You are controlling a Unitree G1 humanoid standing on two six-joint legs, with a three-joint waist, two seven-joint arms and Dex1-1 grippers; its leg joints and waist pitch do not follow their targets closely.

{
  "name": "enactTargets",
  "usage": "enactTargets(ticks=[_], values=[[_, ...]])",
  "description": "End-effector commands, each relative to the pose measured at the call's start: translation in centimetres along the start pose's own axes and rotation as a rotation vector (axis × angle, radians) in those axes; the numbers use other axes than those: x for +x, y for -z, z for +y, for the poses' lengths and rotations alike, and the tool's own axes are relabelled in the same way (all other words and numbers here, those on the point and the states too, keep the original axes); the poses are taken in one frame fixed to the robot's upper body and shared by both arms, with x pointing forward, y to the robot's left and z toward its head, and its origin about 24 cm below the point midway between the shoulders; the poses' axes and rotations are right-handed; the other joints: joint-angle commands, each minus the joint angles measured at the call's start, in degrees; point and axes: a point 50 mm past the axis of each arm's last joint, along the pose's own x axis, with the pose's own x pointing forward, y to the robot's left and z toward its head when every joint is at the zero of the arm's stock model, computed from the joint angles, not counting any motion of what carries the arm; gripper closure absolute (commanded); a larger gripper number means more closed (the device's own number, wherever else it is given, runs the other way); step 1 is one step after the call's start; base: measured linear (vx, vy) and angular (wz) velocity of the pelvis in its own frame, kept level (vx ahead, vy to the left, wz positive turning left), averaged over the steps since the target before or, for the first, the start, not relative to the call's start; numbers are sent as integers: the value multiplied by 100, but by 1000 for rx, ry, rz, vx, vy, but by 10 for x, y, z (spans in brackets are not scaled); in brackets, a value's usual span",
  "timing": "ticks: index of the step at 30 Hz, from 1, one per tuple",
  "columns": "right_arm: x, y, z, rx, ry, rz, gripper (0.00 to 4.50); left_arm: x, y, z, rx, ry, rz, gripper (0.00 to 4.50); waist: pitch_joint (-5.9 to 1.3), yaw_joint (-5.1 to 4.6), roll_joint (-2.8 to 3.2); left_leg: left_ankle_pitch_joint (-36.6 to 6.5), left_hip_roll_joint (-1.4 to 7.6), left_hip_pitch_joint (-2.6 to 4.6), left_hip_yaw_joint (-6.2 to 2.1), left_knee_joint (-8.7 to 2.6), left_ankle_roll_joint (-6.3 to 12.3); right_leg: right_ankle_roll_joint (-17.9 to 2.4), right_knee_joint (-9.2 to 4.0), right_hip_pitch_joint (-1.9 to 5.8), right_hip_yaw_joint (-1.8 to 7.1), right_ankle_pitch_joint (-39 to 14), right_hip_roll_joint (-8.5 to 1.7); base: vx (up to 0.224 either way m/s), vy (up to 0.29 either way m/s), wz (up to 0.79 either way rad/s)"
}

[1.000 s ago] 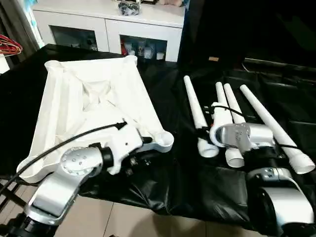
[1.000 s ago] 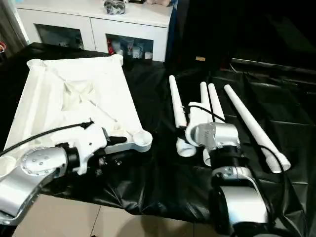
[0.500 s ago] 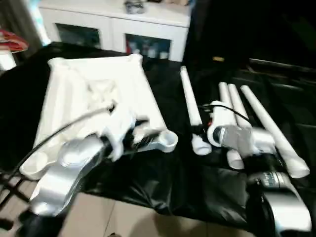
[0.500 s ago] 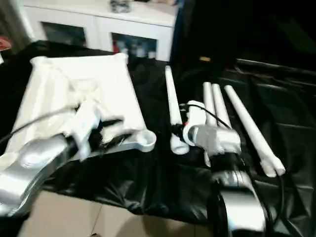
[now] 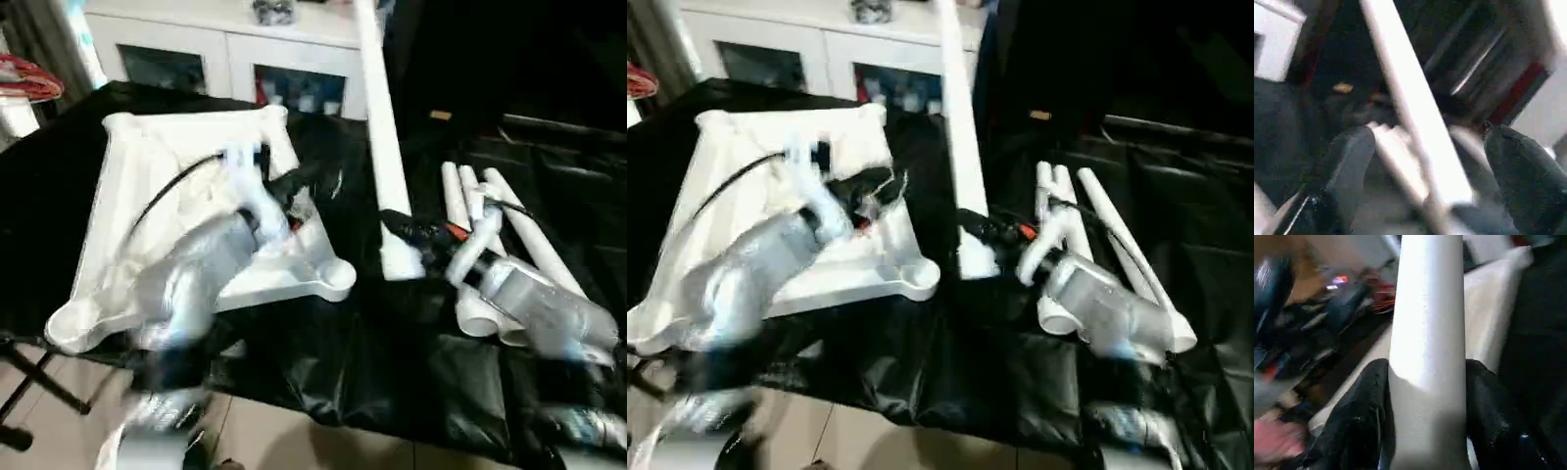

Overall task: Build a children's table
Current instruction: Pick table leg

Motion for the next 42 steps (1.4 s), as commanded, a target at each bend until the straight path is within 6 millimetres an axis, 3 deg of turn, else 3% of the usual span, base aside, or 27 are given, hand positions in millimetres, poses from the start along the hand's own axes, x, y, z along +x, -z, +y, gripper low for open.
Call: enactTargets(ticks=[1,6,8,9,11,17,25,26,30,33,37,42], values=[[0,-2,13,-26,-95,-3,259,9,6,-10,-39,67,43,4,-378,27,22,-638,175,26,-48,-357,173,-1162,-521,335,298,-240,-439,0,0,0],[-1,3,23,-18,-169,6,259,17,23,-19,-35,113,122,0,-365,41,7,-694,183,32,-52,-375,133,-987,-565,321,298,-642,-446,0,0,0],[-1,4,25,-20,-185,11,259,19,23,-21,-68,117,120,0,-364,36,34,-710,179,30,-57,-373,110,-970,-576,319,294,-667,-447,0,0,0],[-2,4,26,-22,-195,13,259,20,23,-21,-83,117,118,0,-362,42,97,-725,178,36,-62,-369,95,-981,-568,309,296,-668,-448,0,0,0],[-2,5,29,-28,-209,17,259,21,22,-21,-98,105,112,0,-372,43,66,-652,180,17,-62,-366,122,-1028,-562,331,297,-474,-441,0,0,0],[-2,7,31,-52,-198,29,259,22,16,-17,-114,52,72,0,-379,49,68,-474,178,6,-67,-361,184,-1068,-536,347,287,-172,-438,0,0,0],[9,15,30,-148,-95,93,259,20,11,-9,-112,-114,47,75,-371,47,105,-534,187,18,-76,-366,97,-1060,-545,344,290,-165,-450,0,0,0],[13,16,31,-171,-69,90,259,21,13,-9,-112,-137,44,85,-372,51,135,-564,186,20,-78,-364,80,-1054,-547,339,289,-203,-452,0,0,0],[23,15,31,-252,20,99,259,24,19,-13,-88,-198,46,126,-374,39,151,-561,198,22,-86,-371,49,-1041,-536,337,292,-74,-444,0,0,0],[24,15,32,-281,27,113,259,25,20,-14,-97,-219,40,138,-376,45,193,-523,181,15,-88,-363,56,-1042,-521,347,295,58,-439,0,0,0],[29,15,36,-347,49,125,259,29,22,-14,-105,-258,32,185,-389,32,184,-435,177,5,-85,-352,100,-1059,-504,355,292,269,-426,0,0,0],[32,16,41,-381,45,129,259,32,22,-15,-107,-267,29,227,-390,19,227,-478,181,10,-88,-352,100,-1069,-509,351,293,232,-430,0,0,0]])
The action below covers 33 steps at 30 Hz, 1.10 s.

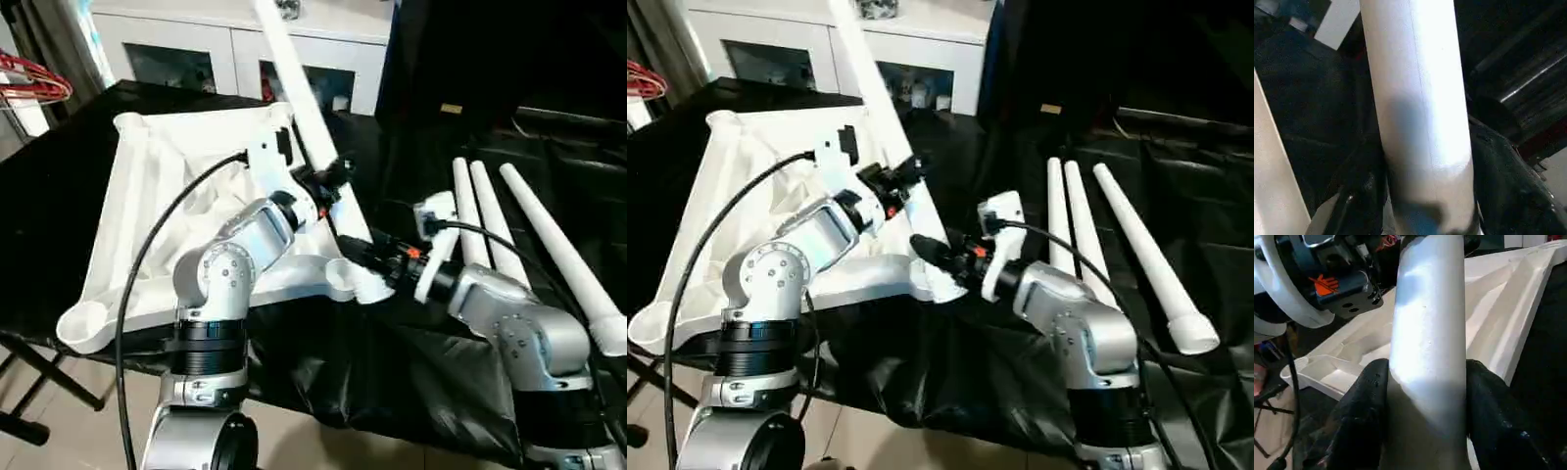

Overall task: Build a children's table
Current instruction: Pick table leg

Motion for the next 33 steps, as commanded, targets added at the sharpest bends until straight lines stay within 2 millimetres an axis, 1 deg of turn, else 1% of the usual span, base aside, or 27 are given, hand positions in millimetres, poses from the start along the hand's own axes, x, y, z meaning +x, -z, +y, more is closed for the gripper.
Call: enactTargets(ticks=[1,2,7,11,12,13,14,15,16,17,18,19,20,21,22,23,24,25,26,27,28,29,31,33], values=[[3,-10,7,-60,-16,-23,259,9,7,-21,-29,45,3,227,-420,-1,37,-469,179,41,-80,-335,77,-1093,-436,350,302,213,-431,0,0,0],[3,-10,7,-68,-14,-21,259,9,7,-21,-32,45,5,243,-420,-3,40,-472,181,42,-80,-336,75,-1094,-438,345,302,216,-427,0,0,0],[3,-10,7,-83,-8,-18,259,9,8,-21,-22,54,13,255,-419,-6,47,-527,179,42,-78,-336,72,-1088,-447,349,303,126,-431,0,0,0],[2,-12,6,-86,-18,-16,259,8,8,-23,24,100,26,258,-423,-6,45,-488,181,36,-78,-333,84,-1085,-439,353,306,185,-430,0,0,0],[2,-13,5,-83,-21,-14,203,7,8,-24,44,125,29,260,-422,-12,27,-487,180,37,-74,-333,92,-1086,-441,352,306,196,-425,0,0,0],[2,-14,4,-66,-32,-11,189,5,7,-25,68,152,33,260,-421,-13,-1,-482,171,34,-70,-334,112,-1076,-447,358,306,172,-426,0,0,0],[1,-14,4,-52,-50,-4,189,4,7,-25,91,175,39,261,-423,-7,15,-450,175,39,-73,-335,134,-1073,-438,355,306,140,-428,0,0,0],[1,-15,3,-46,-68,3,189,3,6,-26,107,193,44,261,-428,-11,-11,-429,175,39,-67,-329,151,-1070,-433,357,307,145,-427,0,0,0],[0,-16,3,-43,-90,10,170,1,5,-26,124,221,51,262,-427,-3,15,-407,182,39,-66,-327,168,-1083,-424,347,311,139,-435,0,0,0],[0,-16,3,-43,-90,10,170,1,5,-26,124,221,51,262,-423,-6,16,-410,183,37,-69,-329,169,-1094,-424,345,307,127,-435,0,0,0],[-5,-18,1,-27,-151,22,147,-3,3,-27,162,294,74,263,-419,-15,-85,-385,181,32,-56,-332,189,-1112,-421,362,307,148,-432,0,0,0],[-5,-18,1,-27,-151,22,147,-3,3,-27,162,294,74,263,-431,1,-55,-358,169,34,-57,-324,206,-1122,-405,373,307,139,-438,0,0,0],[-7,-19,0,-17,-178,24,137,-5,3,-27,177,323,87,264,-423,1,-26,-326,182,32,-53,-318,229,-1127,-410,346,312,130,-442,0,0,0],[-8,-19,-2,-10,-195,32,126,-6,2,-27,184,342,98,264,-425,-8,-28,-334,172,33,-46,-314,240,-1139,-409,347,307,132,-430,0,0,0],[-10,-20,-3,-5,-209,37,113,-7,2,-28,190,357,107,264,-426,-6,-50,-326,176,38,-49,-318,255,-1154,-401,352,302,114,-436,0,0,0],[-13,-20,-5,-4,-250,64,106,-10,0,-29,201,410,130,264,-425,-11,-71,-300,179,35,-40,-313,268,-1174,-403,348,305,129,-431,0,0,0],[-13,-20,-5,-4,-250,64,101,-10,0,-29,201,410,130,264,-425,-11,-71,-300,179,35,-40,-313,268,-1174,-403,348,305,129,-431,0,0,0],[-16,-19,-7,-10,-291,100,94,-13,-2,-32,197,472,147,264,-433,-6,-73,-279,167,36,-35,-299,283,-1232,-381,354,297,148,-431,0,0,0],[-18,-20,-9,-16,-328,132,82,-15,-5,-36,191,536,159,264,-430,-3,-88,-268,170,34,-28,-304,300,-1225,-393,358,301,140,-431,0,0,0],[-18,-20,-9,-16,-328,132,68,-15,-5,-36,191,536,159,264,-428,-1,-71,-217,168,25,-26,-289,318,-1268,-372,347,305,199,-433,0,0,0],[-20,-21,-10,-26,-376,166,58,-19,-10,-42,164,634,164,264,-428,-11,-114,-211,165,22,-19,-292,347,-1260,-383,356,305,206,-430,0,0,0],[-21,-24,-8,-29,-406,171,51,-22,-12,-45,148,685,167,264,-434,0,-115,-211,156,26,-22,-285,360,-1281,-370,366,297,184,-438,0,0,0],[-23,-27,-5,-37,-461,174,45,-25,-14,-50,121,754,175,264,-435,9,-119,-138,175,24,-20,-283,428,-1317,-362,356,300,198,-443,0,0,0],[-24,-28,-4,-40,-485,175,39,-26,-15,-51,113,777,179,264,-436,12,-116,-144,185,37,-23,-279,468,-1364,-356,346,297,224,-439,0,0,0]])
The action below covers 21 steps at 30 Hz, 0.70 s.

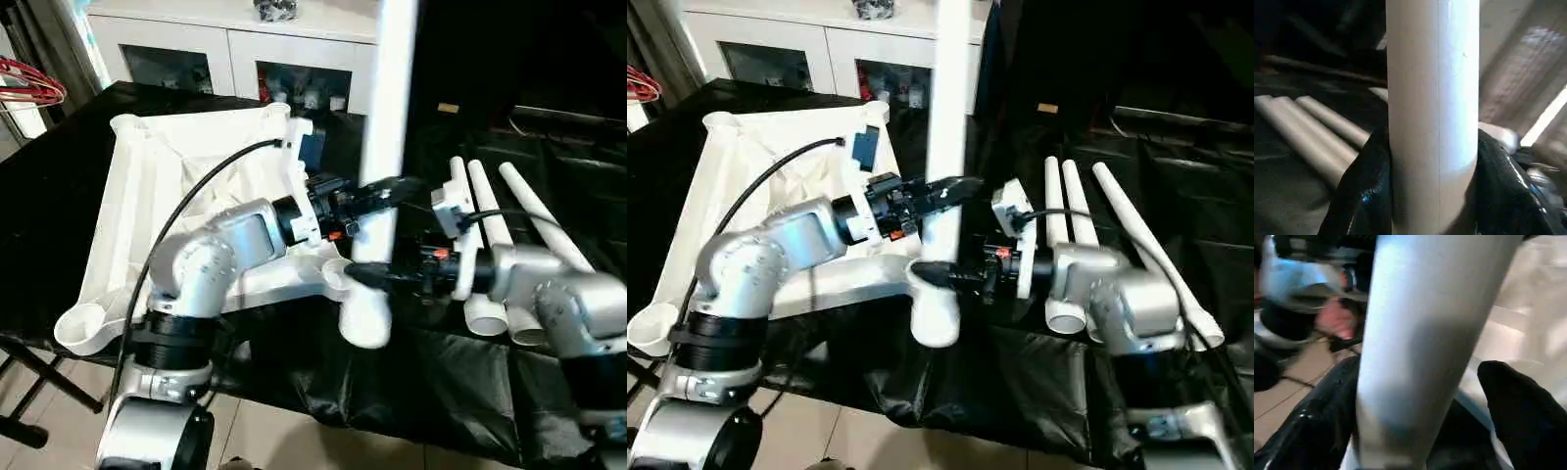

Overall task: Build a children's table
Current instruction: Pick table leg

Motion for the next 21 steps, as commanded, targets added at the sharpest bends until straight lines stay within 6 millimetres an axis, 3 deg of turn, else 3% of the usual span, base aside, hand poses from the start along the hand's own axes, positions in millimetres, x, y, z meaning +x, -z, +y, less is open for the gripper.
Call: enactTargets(ticks=[1,3,4,8,21], values=[[-1,-1,3,-2,-36,22,39,3,-11,-15,23,118,-24,264,-433,16,-108,-149,186,34,-27,-289,432,-1368,-360,344,296,223,-438,0,0,0],[-3,0,5,-2,-78,44,39,3,-13,-18,17,164,-30,264,-438,20,-128,-154,175,35,-20,-284,457,-1369,-361,352,293,202,-431,0,0,0],[-4,0,6,-1,-95,55,69,3,-13,-19,14,179,-31,264,-441,29,-122,-135,178,33,-24,-281,471,-1365,-356,355,292,198,-434,0,0,0],[-5,4,8,-5,-144,107,94,3,-13,-20,11,202,-26,264,-441,34,-119,-182,185,34,-27,-277,440,-1342,-363,353,293,101,-436,0,0,0],[-2,6,7,24,-157,90,197,1,-13,-23,-7,251,-22,265,-454,58,-105,-179,187,46,-30,-273,404,-1353,-357,343,291,107,-428,0,0,0]])
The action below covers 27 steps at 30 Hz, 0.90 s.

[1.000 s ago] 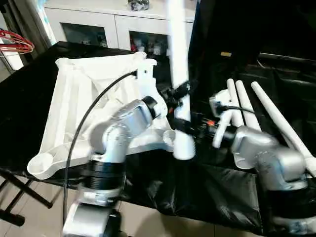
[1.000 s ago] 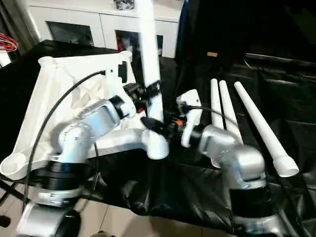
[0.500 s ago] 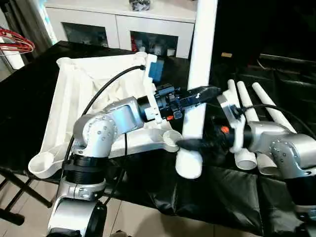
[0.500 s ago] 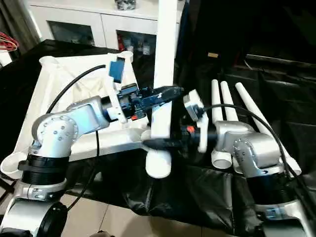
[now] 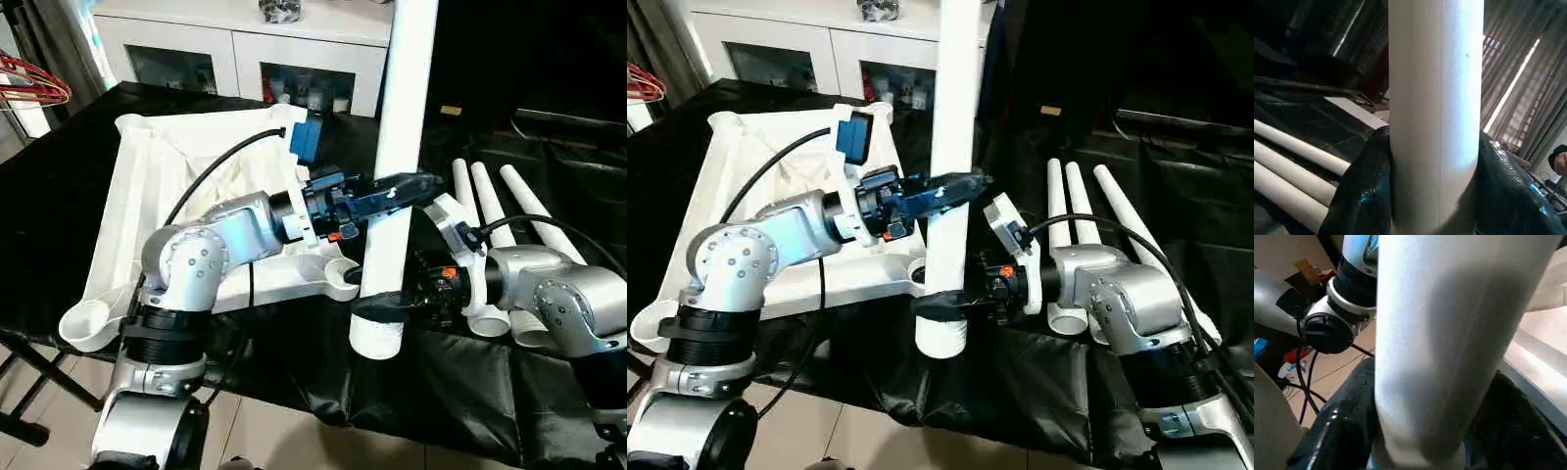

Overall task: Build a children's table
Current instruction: Pick table leg

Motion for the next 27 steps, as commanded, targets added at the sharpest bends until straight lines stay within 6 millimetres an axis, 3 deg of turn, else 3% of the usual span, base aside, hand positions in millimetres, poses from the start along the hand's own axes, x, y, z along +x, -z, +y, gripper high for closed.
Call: enactTargets(ticks=[1,2,3,4,11,14,16,18,21,27], values=[[-2,0,-4,0,69,-13,204,8,-7,-13,11,97,-24,265,-454,5,-95,-155,183,41,-31,-286,393,-1356,-363,343,290,129,-427,0,0,0],[-2,0,-4,-2,82,-20,211,8,-7,-13,8,88,-32,265,-453,3,-99,-153,183,38,-32,-289,383,-1358,-363,343,287,121,-430,0,0,0],[0,0,-6,-17,107,-27,224,8,-8,-12,12,78,-37,209,-454,5,-108,-159,179,38,-30,-287,379,-1351,-367,346,286,107,-428,0,0,0],[1,0,-9,-27,142,-34,231,8,-8,-11,24,53,-39,195,-451,9,-101,-168,186,40,-33,-289,353,-1334,-365,340,289,76,-434,0,0,0],[11,-6,-18,-85,337,-105,258,15,-1,3,168,-251,-29,148,-454,6,-100,-152,190,42,-37,-301,225,-1191,-367,346,298,45,-434,0,0,0],[14,-7,-18,-96,364,-110,259,18,-4,9,188,-378,-74,147,-450,5,-100,-177,192,31,-37,-298,214,-1158,-377,359,302,123,-431,0,0,0],[18,-7,-17,-102,383,-116,259,19,-8,16,189,-507,-123,182,-453,2,-98,-206,186,27,-39,-294,200,-1143,-384,364,303,141,-430,0,0,0],[20,-6,-16,-105,387,-120,259,20,-9,16,198,-520,-144,185,-452,8,-103,-199,176,29,-40,-297,207,-1126,-391,361,298,95,-426,0,0,0],[20,-6,-16,-105,391,-121,260,21,-9,16,197,-524,-154,227,-451,4,-123,-180,167,14,-39,-295,243,-1106,-389,368,295,111,-421,0,0,0],[18,-6,-15,-104,402,-116,260,22,-7,15,201,-524,-153,254,-450,-6,-97,-215,177,33,-39,-291,262,-1121,-392,347,297,36,-423,0,0,0]])
